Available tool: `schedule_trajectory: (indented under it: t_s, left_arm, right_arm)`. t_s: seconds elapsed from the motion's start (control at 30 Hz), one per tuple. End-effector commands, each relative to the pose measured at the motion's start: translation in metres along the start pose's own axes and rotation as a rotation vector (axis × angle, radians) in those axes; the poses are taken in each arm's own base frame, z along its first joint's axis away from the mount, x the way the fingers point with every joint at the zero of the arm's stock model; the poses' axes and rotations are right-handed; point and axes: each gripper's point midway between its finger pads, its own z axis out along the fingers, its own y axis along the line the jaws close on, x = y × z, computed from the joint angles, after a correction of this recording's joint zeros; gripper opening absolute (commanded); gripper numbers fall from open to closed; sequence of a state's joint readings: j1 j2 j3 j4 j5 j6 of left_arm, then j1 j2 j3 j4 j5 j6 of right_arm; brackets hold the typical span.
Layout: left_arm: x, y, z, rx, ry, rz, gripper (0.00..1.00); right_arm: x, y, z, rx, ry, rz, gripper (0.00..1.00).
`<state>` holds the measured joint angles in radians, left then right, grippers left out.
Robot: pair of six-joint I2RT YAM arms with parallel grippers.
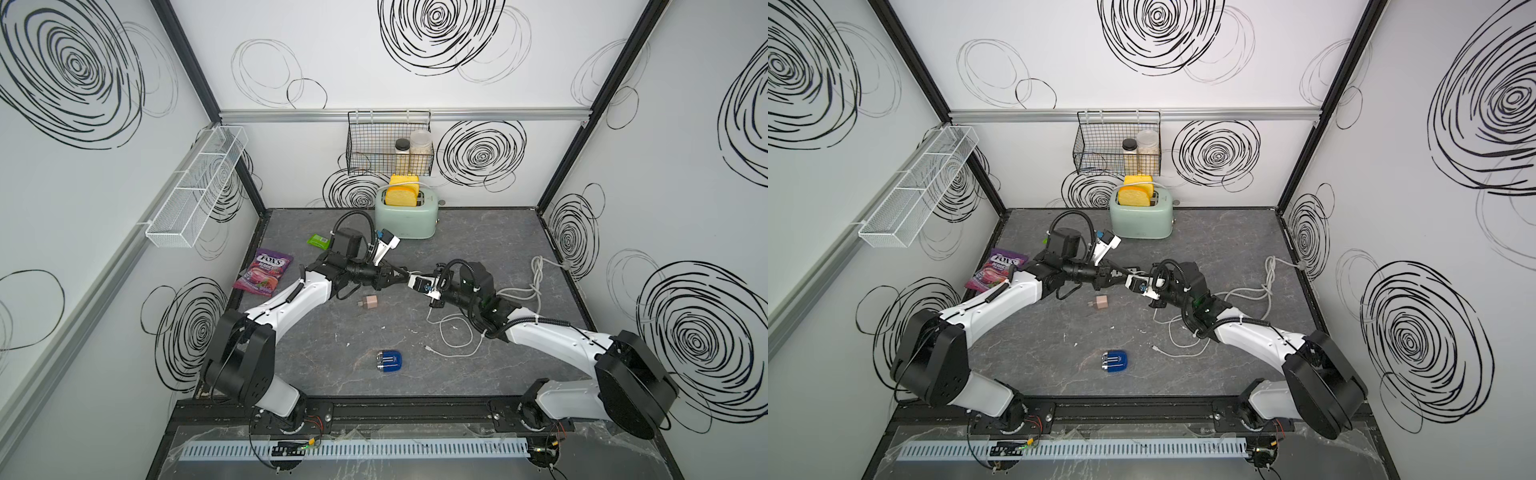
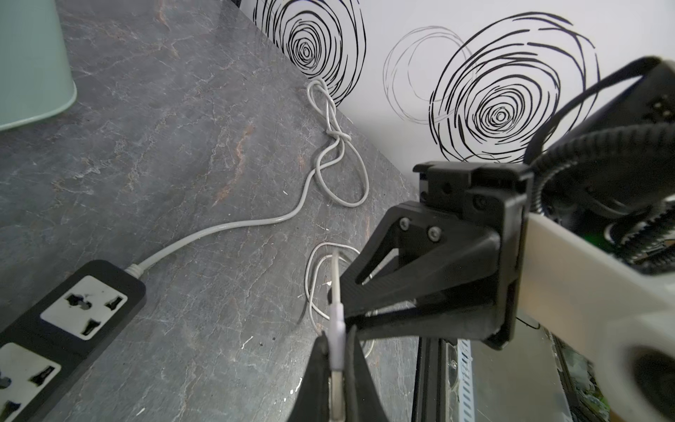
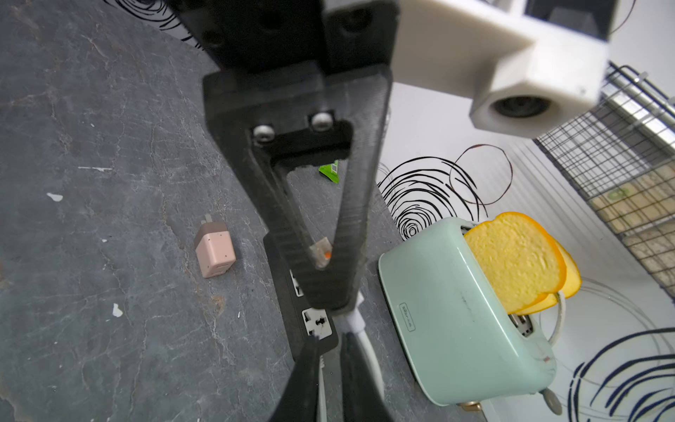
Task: Charge the electric shaver
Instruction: Pick up the charging cable from the center of the board.
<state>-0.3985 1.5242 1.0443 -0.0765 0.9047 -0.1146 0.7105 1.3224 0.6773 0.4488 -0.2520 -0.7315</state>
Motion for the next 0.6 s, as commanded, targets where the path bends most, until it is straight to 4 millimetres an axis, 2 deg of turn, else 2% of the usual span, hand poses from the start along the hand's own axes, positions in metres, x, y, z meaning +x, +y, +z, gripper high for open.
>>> schedule_trajectory:
  t_s: [0.0, 0.13, 0.57]
  left_arm:
    - [-0.008, -0.011, 0.001, 0.045, -0.004, 0.053, 0.0]
    - [-0.005, -0.009, 0.002, 0.039, 0.004, 0.044, 0.0]
    - [0.002, 0.006, 0.006, -0.01, 0.024, 0.023, 0.0]
  right_arm:
    - [-0.01, -0.011, 0.001, 0.044, -0.02, -0.027, 0.24]
    - [-0.013, -0.016, -0.002, 0.074, -0.029, -0.038, 0.28]
    - [-0.016, -0.011, -0.013, 0.07, -0.056, -0.072, 0.27]
